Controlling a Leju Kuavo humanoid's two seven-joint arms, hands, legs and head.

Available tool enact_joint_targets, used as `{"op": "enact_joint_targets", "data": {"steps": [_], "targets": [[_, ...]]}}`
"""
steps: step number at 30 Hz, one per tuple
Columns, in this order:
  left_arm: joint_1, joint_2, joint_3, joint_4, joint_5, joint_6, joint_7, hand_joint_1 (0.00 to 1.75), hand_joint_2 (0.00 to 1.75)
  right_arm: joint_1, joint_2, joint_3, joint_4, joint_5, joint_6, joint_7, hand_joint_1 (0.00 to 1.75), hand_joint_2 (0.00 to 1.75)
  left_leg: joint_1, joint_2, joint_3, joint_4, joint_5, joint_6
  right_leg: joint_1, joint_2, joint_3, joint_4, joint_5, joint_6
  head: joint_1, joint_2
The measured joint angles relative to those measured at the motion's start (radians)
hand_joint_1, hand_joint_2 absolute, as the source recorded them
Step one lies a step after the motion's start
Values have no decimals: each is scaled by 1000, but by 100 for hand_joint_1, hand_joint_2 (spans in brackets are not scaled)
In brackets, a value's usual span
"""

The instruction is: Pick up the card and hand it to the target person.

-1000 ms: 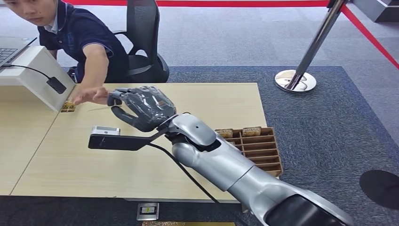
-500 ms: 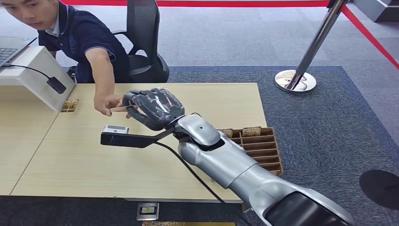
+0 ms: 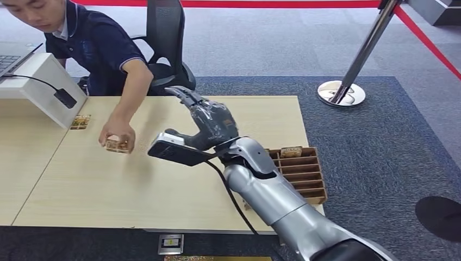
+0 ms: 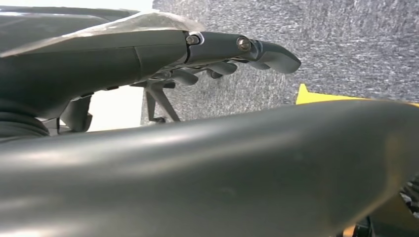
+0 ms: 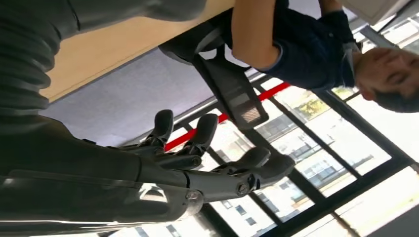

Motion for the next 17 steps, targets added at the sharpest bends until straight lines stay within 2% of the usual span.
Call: {"op": "enact_joint_targets", "data": {"steps": [6,11,14,16,17], "targets": [[5,-2,21,0,2,14,-6,0,0,214,-73,-116,-312,-119,-69,-50,0,175,0,-1,0,0,-1,1,0,-1,0,-2,0,0,0,0],[9,-6,34,0,2,13,-10,0,0,457,-151,-217,-630,-199,-186,-83,0,175,0,-1,-1,0,-2,3,0,-2,0,-3,-1,1,0,0],[10,-9,34,0,2,9,-5,0,0,654,-164,-317,-815,-203,-282,-83,0,175,0,-4,-2,0,-4,5,0,-5,1,-4,-3,3,0,0],[12,-11,34,0,2,9,0,0,0,789,-162,-412,-921,-229,-291,-91,0,175,0,-5,-3,0,-5,6,0,-7,1,-4,-4,4,0,0],[13,-11,35,0,2,9,1,0,0,820,-161,-438,-945,-239,-288,-95,0,175,0,-5,-3,0,-5,6,0,-7,1,-4,-4,4,0,0]]}}
